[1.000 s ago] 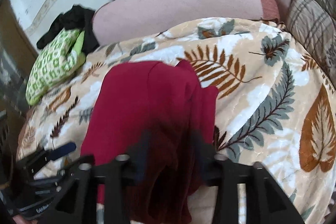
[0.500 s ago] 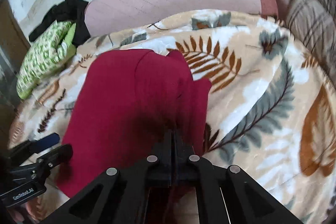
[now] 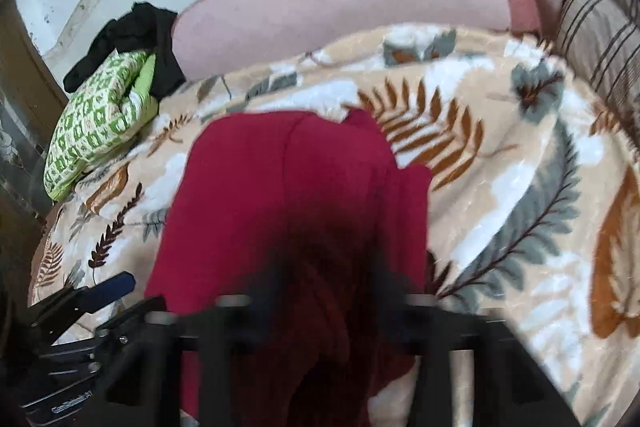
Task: Fold small clothes
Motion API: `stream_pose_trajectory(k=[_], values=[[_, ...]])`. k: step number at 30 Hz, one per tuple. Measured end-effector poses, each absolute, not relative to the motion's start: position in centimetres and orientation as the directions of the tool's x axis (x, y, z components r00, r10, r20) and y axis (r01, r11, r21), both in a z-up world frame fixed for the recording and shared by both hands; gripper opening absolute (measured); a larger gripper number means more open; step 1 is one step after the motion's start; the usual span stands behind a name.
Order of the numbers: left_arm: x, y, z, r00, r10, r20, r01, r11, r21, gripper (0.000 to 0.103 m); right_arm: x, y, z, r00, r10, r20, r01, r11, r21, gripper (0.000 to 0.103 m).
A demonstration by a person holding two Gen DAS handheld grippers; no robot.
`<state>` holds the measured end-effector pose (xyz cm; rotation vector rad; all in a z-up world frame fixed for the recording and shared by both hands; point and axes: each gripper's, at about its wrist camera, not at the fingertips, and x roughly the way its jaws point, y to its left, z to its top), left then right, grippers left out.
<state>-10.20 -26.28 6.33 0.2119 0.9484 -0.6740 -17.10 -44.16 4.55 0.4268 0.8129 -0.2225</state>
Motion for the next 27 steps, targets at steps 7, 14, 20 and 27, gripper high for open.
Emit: stream_pose_trajectory(k=[7,14,20,27], values=[[-8.5,-25.6,5.9,0.360,-0.480,-0.800,0.597,0.778,-0.197,0.066,-17.9,-44.7,4.3,0.671,-0.040,-0.741,0.356,0.893,0.275,0.014],[-6.2,-25.8,4.3,0.259,-0.549,-0.794,0.561,0.755,-0.339,0.076,-19.0,-44.7,4.5,0.682,-0.041,-0.731,0.334,0.906,0.260,0.011],[-5.6,-27.0,3.2,0.236,-0.549,-0.802,0.567,0.748,-0.345,0.079,-20.1,-46.0,4.9,0.743,-0.039,-0.668,0.350,0.874,0.338,0.054],[-5.3,-27.6,2.6,0.243,-0.551,-0.799,0.583,0.741,-0.334,0.079,-19.1,-47.6,2.8,0.731,-0.004,-0.683,0.366,0.846,0.387,0.077]])
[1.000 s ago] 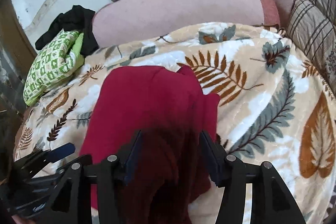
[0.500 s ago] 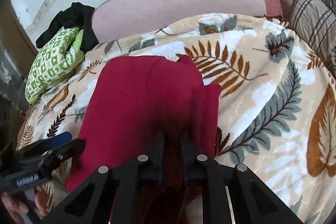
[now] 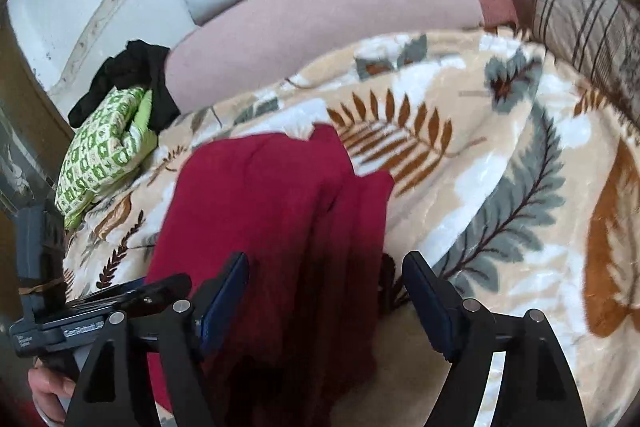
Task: Fold small clothes
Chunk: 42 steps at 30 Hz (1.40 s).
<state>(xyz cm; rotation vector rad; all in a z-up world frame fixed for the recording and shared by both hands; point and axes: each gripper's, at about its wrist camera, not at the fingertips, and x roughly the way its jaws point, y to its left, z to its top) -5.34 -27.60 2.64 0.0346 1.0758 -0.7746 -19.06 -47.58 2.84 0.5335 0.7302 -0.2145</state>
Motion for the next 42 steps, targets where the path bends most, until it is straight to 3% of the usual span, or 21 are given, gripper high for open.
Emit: stream_pose_trajectory(k=[5,9,10,12,14,17,22,26,28,29,31,36,40,42], values=[[-5.3,-27.8,2.4,0.253,-0.551,-0.795,0.594,0.737,-0.322,0.079,-17.9,-48.0,1.2,0.737,0.092,-0.670,0.341,0.805,0.485,0.079],[-5.3,-28.0,2.2,0.252,-0.554,-0.793,0.587,0.739,-0.330,0.079,-16.8,-46.9,0.9,0.728,0.099,-0.679,0.325,0.822,0.468,0.084],[-5.4,-28.0,2.3,0.256,-0.558,-0.789,0.590,0.737,-0.330,0.079,-16.7,-46.6,1.0,0.727,0.097,-0.680,0.314,0.833,0.455,0.082],[-5.7,-28.2,2.5,0.265,-0.557,-0.787,0.600,0.734,-0.318,0.074,-16.7,-46.3,1.6,0.732,0.085,-0.676,0.309,0.843,0.441,0.064],[-6.1,-28.1,3.1,0.272,-0.561,-0.782,0.608,0.729,-0.312,0.060,-17.0,-46.1,2.4,0.735,0.079,-0.673,0.302,0.851,0.429,0.044],[-6.5,-26.9,4.7,0.257,-0.579,-0.774,0.617,0.714,-0.329,0.052,-17.8,-45.3,4.2,0.755,0.098,-0.648,0.268,0.856,0.442,0.038],[-9.0,-21.7,8.7,0.329,-0.552,-0.766,0.610,0.744,-0.273,0.052,-18.6,-41.9,7.5,0.779,0.180,-0.600,0.172,0.859,0.482,0.037],[-9.8,-17.3,8.9,0.356,-0.520,-0.777,0.560,0.784,-0.268,0.052,-18.9,-38.5,7.2,0.771,0.272,-0.576,0.115,0.830,0.546,0.037],[-9.8,-16.4,7.1,0.342,-0.472,-0.812,0.542,0.806,-0.240,0.052,-18.4,-36.9,6.0,0.745,0.260,-0.615,0.128,0.849,0.513,0.040],[-9.9,-16.4,6.5,0.336,-0.447,-0.829,0.538,0.814,-0.220,0.052,-17.9,-36.4,5.0,0.705,0.237,-0.668,0.159,0.866,0.475,0.046],[-10.4,-16.1,5.6,0.363,-0.401,-0.841,0.540,0.826,-0.161,0.052,-18.1,-36.1,4.2,0.646,0.128,-0.752,0.241,0.901,0.360,0.048],[-12.0,-15.5,7.5,0.430,-0.429,-0.795,0.555,0.820,-0.143,0.053,-21.0,-36.0,8.6,0.749,0.073,-0.659,0.196,0.926,0.324,0.048],[-12.7,-16.6,7.4,0.444,-0.403,-0.800,0.568,0.817,-0.096,0.053,-18.8,-33.2,9.7,0.750,0.149,-0.645,0.086,0.944,0.317,0.040],[-12.7,-16.8,7.2,0.465,-0.387,-0.796,0.565,0.822,-0.069,0.053,-17.2,-32.1,8.3,0.719,0.131,-0.682,0.093,0.955,0.282,0.039]])
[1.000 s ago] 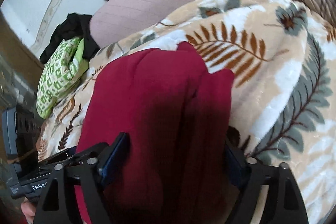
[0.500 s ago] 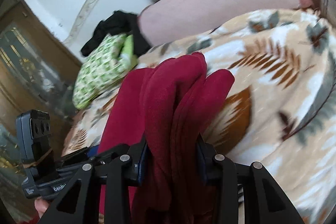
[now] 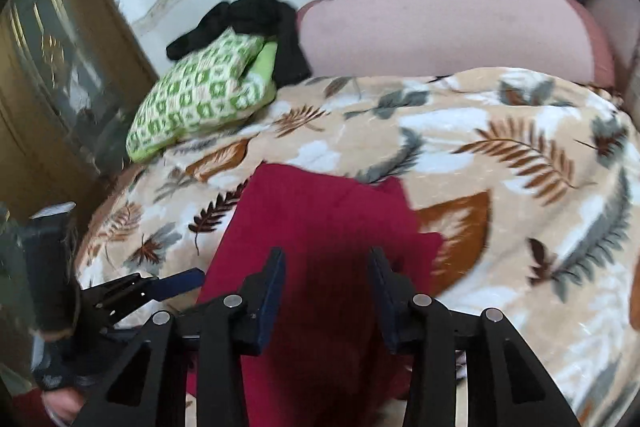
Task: Fold small clothes
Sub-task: 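Open the right tool and withdraw it from the folded bundle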
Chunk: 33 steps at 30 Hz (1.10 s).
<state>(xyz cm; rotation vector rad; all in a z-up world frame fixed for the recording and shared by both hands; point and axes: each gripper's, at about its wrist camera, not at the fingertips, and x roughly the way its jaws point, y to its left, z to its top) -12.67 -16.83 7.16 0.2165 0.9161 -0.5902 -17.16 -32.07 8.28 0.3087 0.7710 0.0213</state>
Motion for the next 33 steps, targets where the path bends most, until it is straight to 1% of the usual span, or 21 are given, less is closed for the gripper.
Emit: stream_pose_trajectory(k=[3,4,6,7,10,11,13,15,18,19,20,22,25,28,33], values=[[-12.4,-16.8,6.8,0.470,-0.379,-0.797,0.558,0.827,-0.065,0.053,-15.6,-32.5,5.2,0.664,0.080,-0.743,0.145,0.962,0.233,0.033],[-12.3,-16.8,6.8,0.471,-0.382,-0.795,0.554,0.829,-0.069,0.053,-15.3,-33.1,3.8,0.645,0.060,-0.762,0.171,0.960,0.221,0.026],[-12.3,-16.7,6.7,0.473,-0.381,-0.794,0.546,0.834,-0.075,0.053,-15.6,-34.2,3.1,0.666,0.091,-0.741,0.182,0.943,0.279,0.026],[-12.3,-16.6,6.7,0.477,-0.379,-0.793,0.541,0.838,-0.075,0.053,-15.9,-34.3,3.3,0.668,0.096,-0.738,0.181,0.941,0.286,0.026],[-12.4,-16.5,6.8,0.484,-0.373,-0.791,0.530,0.845,-0.074,0.053,-16.9,-33.4,4.8,0.664,0.077,-0.744,0.162,0.956,0.243,0.026],[-12.5,-16.5,6.9,0.488,-0.372,-0.789,0.527,0.846,-0.073,0.053,-17.5,-33.0,5.5,0.668,0.084,-0.739,0.151,0.958,0.245,0.028],[-12.8,-16.4,7.2,0.505,-0.364,-0.783,0.525,0.849,-0.056,0.053,-18.8,-32.0,6.5,0.683,0.101,-0.723,0.125,0.960,0.252,0.028],[-13.1,-16.3,7.4,0.514,-0.357,-0.780,0.521,0.852,-0.047,0.053,-20.1,-30.8,7.0,0.689,0.091,-0.719,0.104,0.970,0.222,0.029],[-13.5,-16.0,7.7,0.527,-0.350,-0.774,0.509,0.860,-0.043,0.053,-21.0,-29.6,4.8,0.640,0.005,-0.768,0.138,0.983,0.121,0.031],[-13.8,-15.8,8.0,0.537,-0.343,-0.771,0.501,0.865,-0.036,0.053,-20.9,-29.8,3.2,0.607,-0.003,-0.795,0.157,0.981,0.116,0.031],[-14.0,-15.7,8.3,0.544,-0.341,-0.767,0.498,0.867,-0.032,0.053,-21.0,-30.0,2.7,0.607,0.012,-0.794,0.162,0.977,0.138,0.031],[-14.5,-15.4,8.7,0.555,-0.338,-0.760,0.495,0.869,-0.025,0.053,-21.8,-30.5,3.4,0.631,0.036,-0.775,0.180,0.965,0.192,0.031],[-15.5,-15.0,9.3,0.564,-0.335,-0.755,0.491,0.871,-0.020,0.053,-23.2,-30.4,5.3,0.671,0.055,-0.740,0.175,0.957,0.231,0.035],[-16.8,-14.7,9.9,0.576,-0.342,-0.743,0.487,0.873,-0.025,0.053,-24.8,-29.6,7.3,0.709,0.004,-0.705,0.193,0.961,0.200,0.048],[-18.7,-13.4,10.9,0.598,-0.348,-0.722,0.461,0.886,-0.046,0.053,-26.7,-28.6,9.1,0.732,-0.043,-0.680,0.228,0.956,0.185,0.048]])
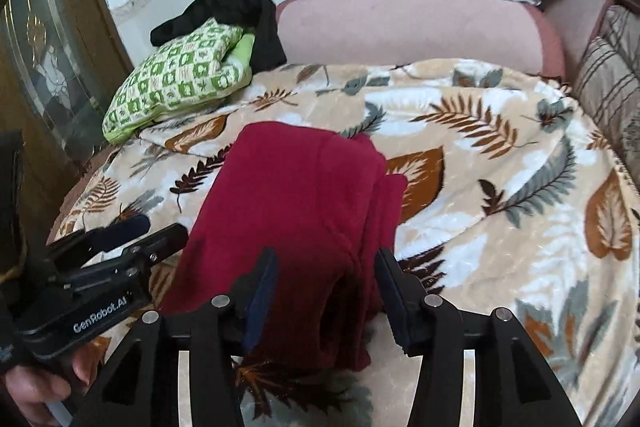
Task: Fold small clothes
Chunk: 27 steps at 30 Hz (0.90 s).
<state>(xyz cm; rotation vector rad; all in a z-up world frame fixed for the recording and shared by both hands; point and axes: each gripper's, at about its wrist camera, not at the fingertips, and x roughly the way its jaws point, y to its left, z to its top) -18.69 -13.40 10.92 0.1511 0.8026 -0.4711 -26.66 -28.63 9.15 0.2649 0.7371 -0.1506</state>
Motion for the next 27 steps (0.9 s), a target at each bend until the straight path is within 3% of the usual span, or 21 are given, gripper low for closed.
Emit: stream_pose_trajectory(k=[27], values=[[-22.9,-10.3,13.7,0.663,-0.332,-0.671,0.433,0.901,-0.018,0.053,-29.4,-24.6,11.7,0.757,-0.050,-0.651,0.205,0.965,0.164,0.055]])
